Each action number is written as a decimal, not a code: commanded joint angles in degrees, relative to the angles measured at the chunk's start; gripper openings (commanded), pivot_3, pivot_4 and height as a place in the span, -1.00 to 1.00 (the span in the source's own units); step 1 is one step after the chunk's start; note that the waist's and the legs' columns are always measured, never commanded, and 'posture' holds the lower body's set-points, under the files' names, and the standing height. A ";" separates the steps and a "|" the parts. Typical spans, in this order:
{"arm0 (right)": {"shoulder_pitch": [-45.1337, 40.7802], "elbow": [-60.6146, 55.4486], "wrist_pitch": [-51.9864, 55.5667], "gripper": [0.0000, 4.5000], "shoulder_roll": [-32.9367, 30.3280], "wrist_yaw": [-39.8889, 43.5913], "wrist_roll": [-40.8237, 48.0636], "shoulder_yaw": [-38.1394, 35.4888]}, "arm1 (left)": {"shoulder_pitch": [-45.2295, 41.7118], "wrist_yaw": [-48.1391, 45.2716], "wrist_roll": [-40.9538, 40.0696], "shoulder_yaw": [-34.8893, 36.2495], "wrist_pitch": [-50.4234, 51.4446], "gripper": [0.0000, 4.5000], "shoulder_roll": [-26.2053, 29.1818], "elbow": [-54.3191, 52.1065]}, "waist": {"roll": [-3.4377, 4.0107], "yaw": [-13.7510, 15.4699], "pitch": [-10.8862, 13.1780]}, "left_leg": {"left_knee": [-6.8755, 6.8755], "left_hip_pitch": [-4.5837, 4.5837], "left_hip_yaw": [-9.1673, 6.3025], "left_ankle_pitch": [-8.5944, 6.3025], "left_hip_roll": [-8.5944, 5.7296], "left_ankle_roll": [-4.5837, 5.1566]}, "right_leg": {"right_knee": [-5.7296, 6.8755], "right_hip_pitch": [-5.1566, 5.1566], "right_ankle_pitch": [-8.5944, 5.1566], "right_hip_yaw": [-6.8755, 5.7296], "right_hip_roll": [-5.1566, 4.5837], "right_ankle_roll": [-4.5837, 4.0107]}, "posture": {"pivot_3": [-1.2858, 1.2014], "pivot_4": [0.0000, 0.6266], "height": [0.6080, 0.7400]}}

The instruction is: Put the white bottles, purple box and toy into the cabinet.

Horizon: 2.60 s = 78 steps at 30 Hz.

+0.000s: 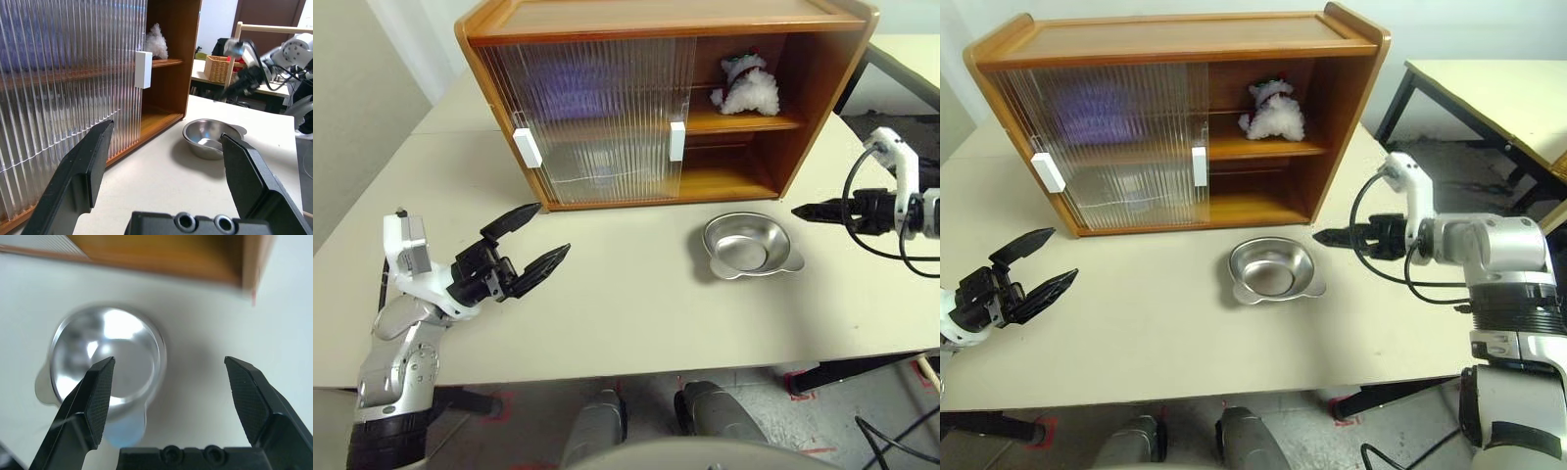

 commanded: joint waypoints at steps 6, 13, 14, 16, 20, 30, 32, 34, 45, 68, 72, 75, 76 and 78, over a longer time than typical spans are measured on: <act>4.21 6.94 8.94 0.99 -3.97 1.20 4.79 -3.97 | 0.78 -0.18 0.60 -0.57 -0.19 1.00 0.03 -0.31 | -0.10 0.37 0.04 | -0.03 0.02 -0.01 0.00 -0.05 0.01 | 0.00 0.05 -0.06 0.06 0.00 0.05 | -0.10 -0.77 1.00; 7.06 3.44 13.04 0.99 -2.20 0.56 8.82 -5.50 | 0.30 -0.17 0.59 -0.59 -0.22 1.00 0.04 0.04 | -0.13 0.14 0.06 | 0.01 0.16 0.07 0.00 -0.07 0.01 | 0.04 0.12 -0.06 0.05 0.04 0.03 | -0.10 -0.78 1.00; 7.75 2.61 12.92 0.99 -1.43 -0.07 9.07 -5.47 | 0.23 -0.24 0.60 -0.58 -0.26 1.00 0.06 0.12 | -0.14 0.16 0.07 | 0.01 0.20 0.07 0.00 -0.08 0.01 | 0.04 0.17 -0.06 0.04 0.06 0.03 | -0.10 -0.79 1.00; 8.53 1.71 12.76 0.99 -0.13 -1.39 9.33 -5.76 | 0.10 -0.35 0.61 -0.57 -0.29 1.00 0.12 0.26 | -0.16 0.16 0.07 | 0.02 0.24 0.05 0.00 -0.09 0.01 | 0.03 0.23 -0.07 0.03 0.06 0.03 | -0.10 -0.79 1.00; 9.02 -0.74 15.64 0.99 2.60 -2.88 11.74 -7.09 | -0.22 -0.33 0.58 -0.43 -0.25 1.00 0.27 0.43 | -0.16 0.17 0.07 | 0.02 0.23 0.04 0.00 -0.10 0.01 | 0.03 0.22 -0.07 0.06 0.05 0.03 | -0.10 -0.79 1.00; 9.43 -2.13 18.25 0.72 5.07 -5.74 14.76 -9.03 | -0.29 -0.31 0.58 -0.08 -0.15 1.00 0.63 0.54 | -0.16 0.17 0.08 | 0.01 0.22 0.03 -0.01 -0.11 0.01 | 0.03 0.22 -0.09 0.05 0.06 0.03 | -0.10 -0.79 1.00; 9.15 -2.05 18.89 0.40 5.20 -5.92 15.38 -9.23 | -0.51 -0.29 0.59 -0.17 -0.07 1.00 0.68 0.59 | -0.17 0.17 0.08 | 0.01 0.22 0.03 -0.01 -0.11 0.01 | 0.04 0.22 -0.09 0.05 0.06 0.03 | -0.11 -0.79 1.00; 9.11 -2.08 19.11 0.04 5.17 -6.13 15.77 -9.34 | -0.69 -0.26 0.51 -0.17 -0.01 1.00 0.67 0.63 | -0.17 0.17 0.08 | 0.01 0.22 0.02 -0.01 -0.11 0.01 | 0.03 0.22 -0.09 0.05 0.06 0.03 | -0.11 -0.79 1.00; 8.49 -1.42 19.86 -0.99 3.92 -5.44 18.74 -10.25 | -1.18 -0.37 0.59 -0.02 -0.07 1.00 0.83 1.22 | -0.22 0.27 0.06 | 0.04 0.23 0.00 -0.01 -0.15 0.01 | 0.03 0.28 -0.10 0.04 0.05 0.04 | -0.11 -0.79 1.00; -1.91 5.11 20.41 -0.99 20.29 -21.12 21.98 -33.31 | -1.44 -1.16 1.45 -0.16 -0.44 1.00 1.92 2.05 | -0.22 -0.15 -0.01 | -0.06 0.23 -0.05 -0.01 -0.10 0.05 | 0.07 0.17 -0.02 0.03 0.05 0.06 | -0.10 -0.83 1.00; -1.90 3.94 15.30 -0.99 22.75 -24.34 21.48 -34.05 | -1.24 -1.24 1.48 -0.26 -0.39 1.00 2.07 1.97 | -0.22 -0.27 -0.02 | -0.05 0.23 -0.05 -0.01 -0.10 0.05 | 0.07 0.18 0.04 0.03 0.05 0.15 | -0.11 -0.85 1.00; -2.35 3.66 11.18 -0.99 24.31 -26.62 21.42 -34.52 | -1.45 -1.71 1.45 0.02 -0.35 1.00 2.70 2.34 | -0.20 -0.36 -0.04 | -0.04 0.23 -0.05 -0.01 -0.09 0.06 | 0.07 0.18 0.09 0.02 0.05 0.15 | -0.11 -0.86 1.00; -2.50 3.74 10.01 -0.99 24.81 -27.41 21.41 -34.51 | -1.62 -1.84 1.36 0.13 -0.31 1.00 2.95 2.53 | -0.19 -0.44 -0.05 | -0.04 0.24 -0.05 0.00 -0.08 0.07 | 0.07 0.18 0.10 0.01 0.05 0.14 | -0.11 -0.86 1.00; -2.58 3.33 8.56 -0.99 25.91 -28.35 21.97 -34.18 | -1.85 -1.98 1.22 0.29 -0.23 1.00 3.30 2.70 | -0.18 -0.65 -0.06 | -0.04 0.25 -0.05 0.00 -0.07 0.07 | 0.07 0.18 0.15 0.00 0.05 0.14 | -0.12 -0.87 1.00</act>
